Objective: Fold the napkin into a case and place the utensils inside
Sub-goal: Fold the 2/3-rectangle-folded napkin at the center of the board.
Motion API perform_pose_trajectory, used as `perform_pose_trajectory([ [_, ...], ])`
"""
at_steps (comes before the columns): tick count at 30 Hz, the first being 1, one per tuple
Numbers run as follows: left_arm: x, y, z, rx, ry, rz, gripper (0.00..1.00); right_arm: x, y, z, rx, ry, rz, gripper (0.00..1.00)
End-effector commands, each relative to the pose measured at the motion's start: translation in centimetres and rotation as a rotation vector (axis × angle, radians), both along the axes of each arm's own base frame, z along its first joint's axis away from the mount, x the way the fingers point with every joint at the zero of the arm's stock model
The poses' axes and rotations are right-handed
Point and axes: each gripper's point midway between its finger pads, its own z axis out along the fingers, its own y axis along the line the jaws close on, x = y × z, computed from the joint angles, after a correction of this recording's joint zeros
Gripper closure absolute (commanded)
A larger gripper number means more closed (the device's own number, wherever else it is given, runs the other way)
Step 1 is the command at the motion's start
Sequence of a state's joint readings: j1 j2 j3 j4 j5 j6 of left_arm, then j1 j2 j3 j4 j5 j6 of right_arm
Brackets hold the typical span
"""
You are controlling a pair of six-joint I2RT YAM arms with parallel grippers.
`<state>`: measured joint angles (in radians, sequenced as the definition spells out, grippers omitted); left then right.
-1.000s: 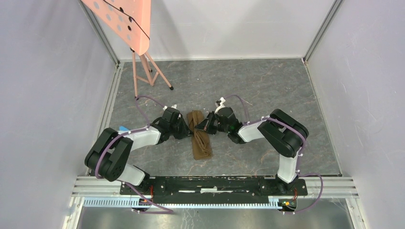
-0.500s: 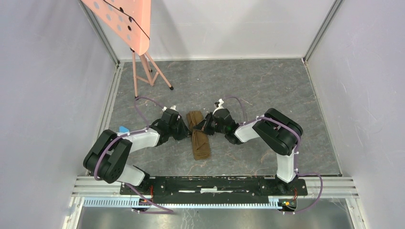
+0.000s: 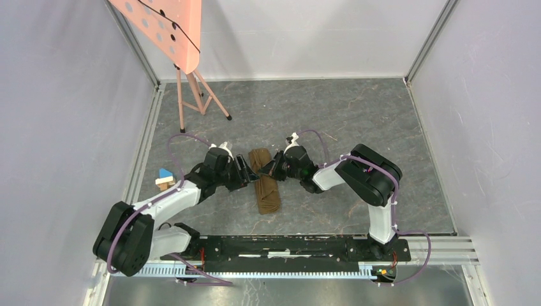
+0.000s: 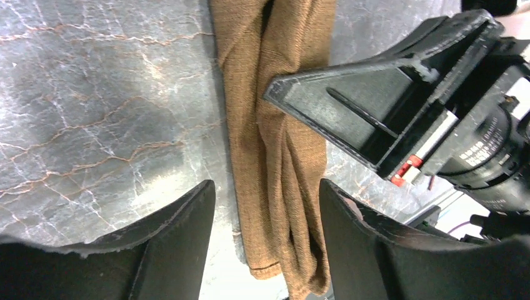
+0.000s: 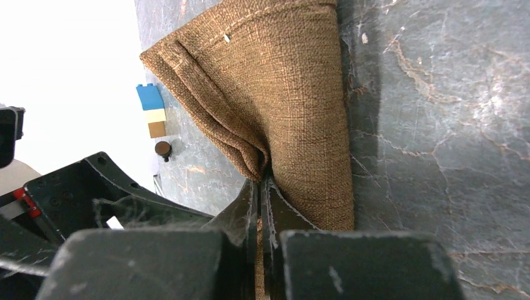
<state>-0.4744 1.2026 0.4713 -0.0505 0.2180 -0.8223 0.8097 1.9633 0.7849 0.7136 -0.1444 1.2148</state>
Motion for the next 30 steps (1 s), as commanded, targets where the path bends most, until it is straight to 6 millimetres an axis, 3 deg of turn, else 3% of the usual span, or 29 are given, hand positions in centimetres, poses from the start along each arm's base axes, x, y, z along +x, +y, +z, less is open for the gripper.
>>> perform_pose_trajectory([
  [1, -0.4, -0.6, 1.5, -0.032, -0.016, -0.041, 0.3, 0.8, 0.7, 1.1, 0.028, -0.054, -0.005, 1.0],
  [3, -0.5, -0.8, 1.5, -0.028, -0.021, -0.052, 0.23, 0.8, 0.7, 1.2, 0.028, -0.059, -0.005, 1.0],
  [11, -0.5, -1.2, -1.1, 0.052, 0.036, -0.076, 0.26, 0.7, 0.6, 1.6, 0.015, -0.08, 0.006, 1.0],
  [13, -0.6, -1.1, -2.1, 0.06, 0.051, -0.071, 0.3, 0.5, 1.0, 1.8, 0.02, -0.081, 0.019, 1.0],
  [18, -1.0, -0.4, -3.4, 0.073, 0.068, -0.035, 0.54, -0.1, 1.7, 2.4, 0.016, -0.116, 0.1, 0.98],
  [22, -1.5, -0.6, -3.8, 0.034, 0.071, -0.028, 0.62, -0.8, 2.1, 3.6, -0.057, -0.232, 0.277, 0.64],
  [23, -1.6, -0.9, -3.9, 0.007, 0.073, -0.021, 0.63, -1.0, 2.1, 3.9, -0.074, -0.272, 0.334, 0.59],
  [26, -1.9, -1.7, -4.2, -0.077, 0.086, -0.002, 0.67, -1.9, 0.9, 4.1, -0.132, -0.34, 0.445, 0.46],
  [30, -2.2, -2.2, -4.4, -0.166, 0.09, 0.047, 0.72, -1.5, -1.7, 3.2, -0.292, -0.422, 0.499, 0.42],
])
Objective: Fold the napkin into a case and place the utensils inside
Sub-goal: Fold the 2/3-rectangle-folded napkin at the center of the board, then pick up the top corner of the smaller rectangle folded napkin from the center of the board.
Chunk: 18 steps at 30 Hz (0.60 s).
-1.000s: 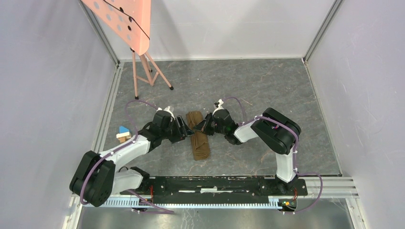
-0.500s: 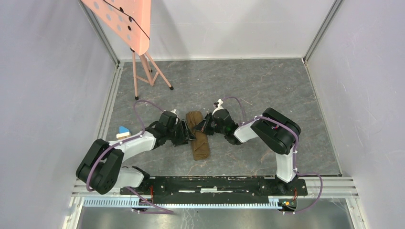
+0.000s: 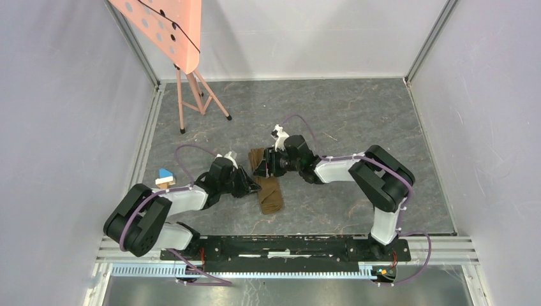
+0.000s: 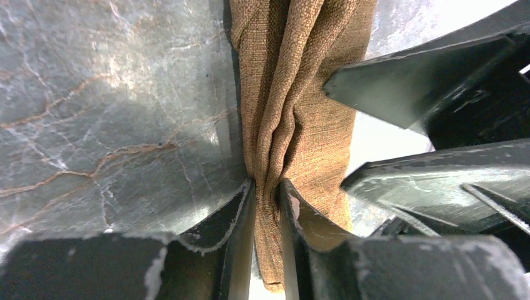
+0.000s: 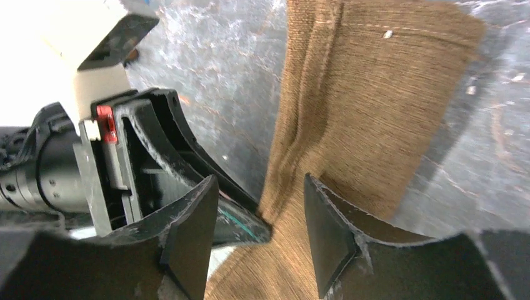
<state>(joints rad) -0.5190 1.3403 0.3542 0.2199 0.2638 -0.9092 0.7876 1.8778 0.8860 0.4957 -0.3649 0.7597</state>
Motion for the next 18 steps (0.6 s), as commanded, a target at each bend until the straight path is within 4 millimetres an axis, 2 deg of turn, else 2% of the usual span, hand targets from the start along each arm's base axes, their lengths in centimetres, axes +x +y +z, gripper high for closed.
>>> perform_pose_trajectory([
  [1, -0.8, -0.5, -0.8, -0.101, 0.037, 0.076, 0.73, 0.4, -2.8, 0.5, -0.174, -0.203, 0.117, 0.41],
  [4, -0.9, -1.3, -0.7, -0.126, 0.032, 0.096, 0.74, 1.9, -3.8, 0.8, -0.267, -0.288, 0.095, 0.41],
  [7, -1.0, -1.7, -0.8, -0.121, 0.028, 0.108, 0.76, 3.8, -4.0, 1.6, -0.328, -0.369, 0.075, 0.36],
  [12, -1.2, -1.4, -1.3, -0.1, 0.039, 0.118, 0.76, 6.0, -2.4, 2.6, -0.345, -0.399, 0.067, 0.37],
  [18, -1.2, -1.4, -1.1, -0.096, 0.035, 0.12, 0.78, 6.5, -0.6, 2.8, -0.346, -0.41, 0.056, 0.43],
])
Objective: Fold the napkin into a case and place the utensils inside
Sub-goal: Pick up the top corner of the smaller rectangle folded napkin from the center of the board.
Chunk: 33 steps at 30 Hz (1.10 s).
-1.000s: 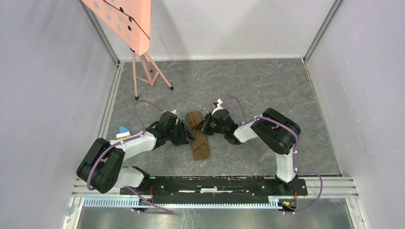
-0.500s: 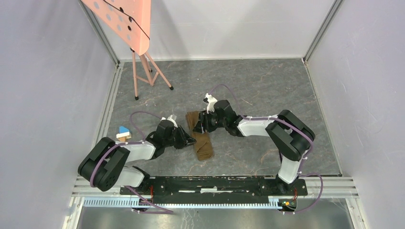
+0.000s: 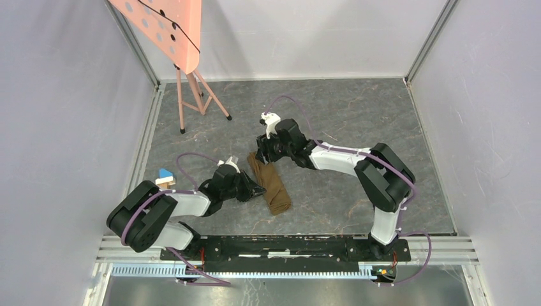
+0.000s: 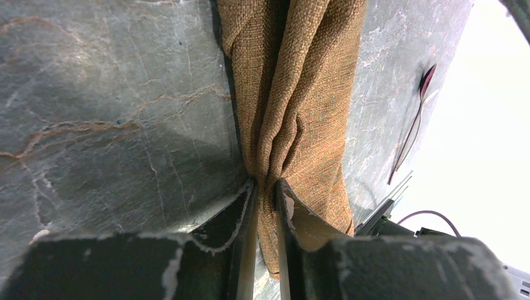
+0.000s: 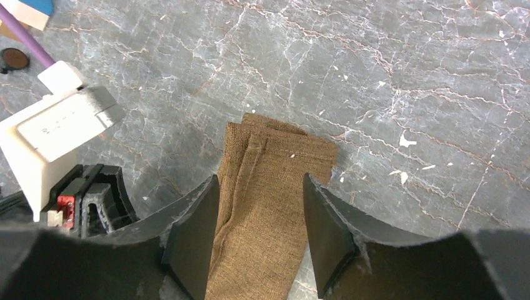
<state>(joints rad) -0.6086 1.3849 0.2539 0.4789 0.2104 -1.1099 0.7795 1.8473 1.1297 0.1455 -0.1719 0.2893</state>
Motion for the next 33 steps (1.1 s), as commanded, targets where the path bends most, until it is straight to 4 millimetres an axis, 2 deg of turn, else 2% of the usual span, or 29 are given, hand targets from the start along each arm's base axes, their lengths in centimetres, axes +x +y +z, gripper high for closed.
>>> perform_pose_trajectory([
  [1, -0.3, 0.8, -1.0, 0.038, 0.035, 0.037, 0.78, 0.7, 1.0, -0.2, -0.044, -0.033, -0.015, 0.45],
  [5, -0.2, 0.9, -0.9, 0.052, 0.029, 0.033, 0.78, 0.7, 1.6, -0.2, -0.059, -0.051, -0.019, 0.48],
  [26, -0.1, 0.9, -0.8, 0.06, 0.019, 0.029, 0.81, 0.2, 3.4, -0.3, -0.216, -0.164, -0.091, 0.49],
  [28, -0.1, 1.0, -0.7, 0.059, 0.016, 0.031, 0.81, 0.0, 3.2, -0.8, -0.245, -0.155, -0.095, 0.51],
  [33, -0.1, 1.0, -0.7, 0.059, 0.015, 0.031, 0.81, -0.2, 3.5, -0.7, -0.247, -0.167, -0.097, 0.57],
])
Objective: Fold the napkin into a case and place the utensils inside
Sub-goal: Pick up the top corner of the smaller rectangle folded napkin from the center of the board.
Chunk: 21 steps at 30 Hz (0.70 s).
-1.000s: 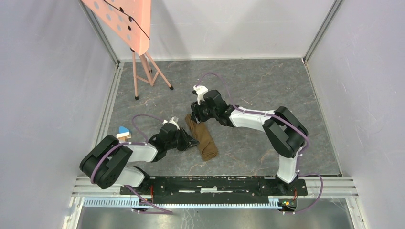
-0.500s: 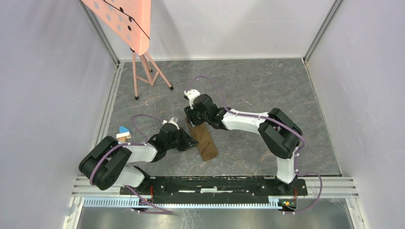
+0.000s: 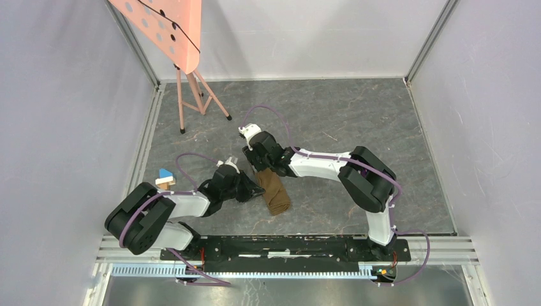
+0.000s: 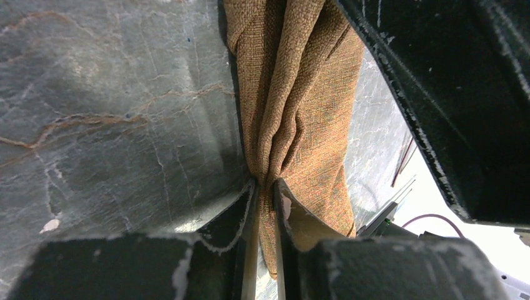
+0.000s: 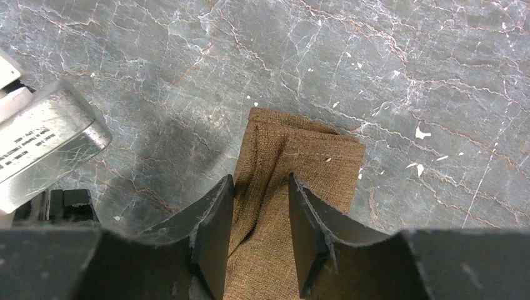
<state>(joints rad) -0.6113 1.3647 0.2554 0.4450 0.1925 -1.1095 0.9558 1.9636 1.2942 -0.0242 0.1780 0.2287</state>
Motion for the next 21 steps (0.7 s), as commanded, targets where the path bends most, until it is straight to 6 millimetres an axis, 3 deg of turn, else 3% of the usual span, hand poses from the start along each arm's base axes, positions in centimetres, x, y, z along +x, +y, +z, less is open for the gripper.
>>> perform_pose_trajectory([
  [1, -0.11, 0.7, -0.65, 0.044, 0.012, 0.02, 0.81, 0.97, 0.89, 1.41, 0.006, -0.052, -0.018, 0.57],
  [10, -0.05, 0.8, -0.56, 0.044, 0.007, 0.024, 0.82, 0.98, 1.54, 1.66, -0.01, -0.075, -0.036, 0.55],
  [16, -0.11, 1.0, -0.63, 0.05, 0.005, 0.028, 0.82, 1.29, 1.32, 1.8, -0.025, -0.102, -0.073, 0.67],
  [21, -0.02, 0.98, -0.43, 0.053, -0.002, 0.026, 0.82, 1.55, 1.35, 1.4, -0.04, -0.103, -0.087, 0.69],
])
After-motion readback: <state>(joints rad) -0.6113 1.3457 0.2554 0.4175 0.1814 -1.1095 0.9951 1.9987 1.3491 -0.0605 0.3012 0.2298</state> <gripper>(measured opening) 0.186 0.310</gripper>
